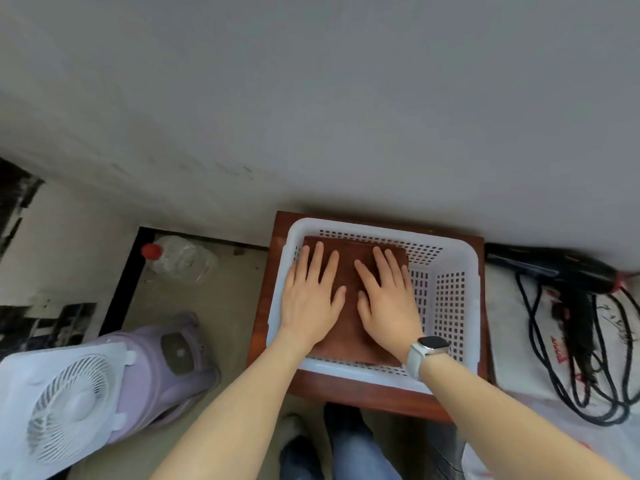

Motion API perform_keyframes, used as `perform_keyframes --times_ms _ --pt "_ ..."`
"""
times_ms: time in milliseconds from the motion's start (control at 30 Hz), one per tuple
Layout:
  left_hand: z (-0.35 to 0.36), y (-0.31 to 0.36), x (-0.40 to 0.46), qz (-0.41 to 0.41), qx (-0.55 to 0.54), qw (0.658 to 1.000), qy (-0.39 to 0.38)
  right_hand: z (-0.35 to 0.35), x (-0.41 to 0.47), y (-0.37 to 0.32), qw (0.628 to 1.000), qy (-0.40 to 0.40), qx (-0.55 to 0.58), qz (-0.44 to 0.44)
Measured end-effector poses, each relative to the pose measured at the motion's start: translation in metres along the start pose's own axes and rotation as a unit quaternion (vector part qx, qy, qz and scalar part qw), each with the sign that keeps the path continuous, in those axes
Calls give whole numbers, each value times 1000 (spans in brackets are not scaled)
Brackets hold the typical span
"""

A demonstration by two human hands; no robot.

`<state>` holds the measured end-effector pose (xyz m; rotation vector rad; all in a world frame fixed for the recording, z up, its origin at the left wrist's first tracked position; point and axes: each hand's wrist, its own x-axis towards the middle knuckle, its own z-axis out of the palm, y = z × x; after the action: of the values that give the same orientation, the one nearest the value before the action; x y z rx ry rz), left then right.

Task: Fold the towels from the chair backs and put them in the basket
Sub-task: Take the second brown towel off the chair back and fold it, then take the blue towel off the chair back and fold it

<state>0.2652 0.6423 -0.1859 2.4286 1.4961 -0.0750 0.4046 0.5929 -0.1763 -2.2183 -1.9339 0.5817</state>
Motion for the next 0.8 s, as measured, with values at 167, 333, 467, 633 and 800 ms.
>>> perform_keyframes --times_ms 167,333,467,633,800 --pt "-51 -17 -28 -48 -66 995 51 -40 1 -43 1000 -5 10 10" --pt "-104 -74 -108 -178 -109 970 122 -65 -15 -128 983 -76 91 -137" --pt "-122 -119 -224 -299 -175 921 177 -58 -62 -212 957 -124 104 -240" --pt "-121 -144 -405 -444 -195 836 258 -23 -166 -310 905 -190 91 -368" --pt "-95 -125 -613 -560 -181 739 327 26 -308 -398 844 -265 67 -461"
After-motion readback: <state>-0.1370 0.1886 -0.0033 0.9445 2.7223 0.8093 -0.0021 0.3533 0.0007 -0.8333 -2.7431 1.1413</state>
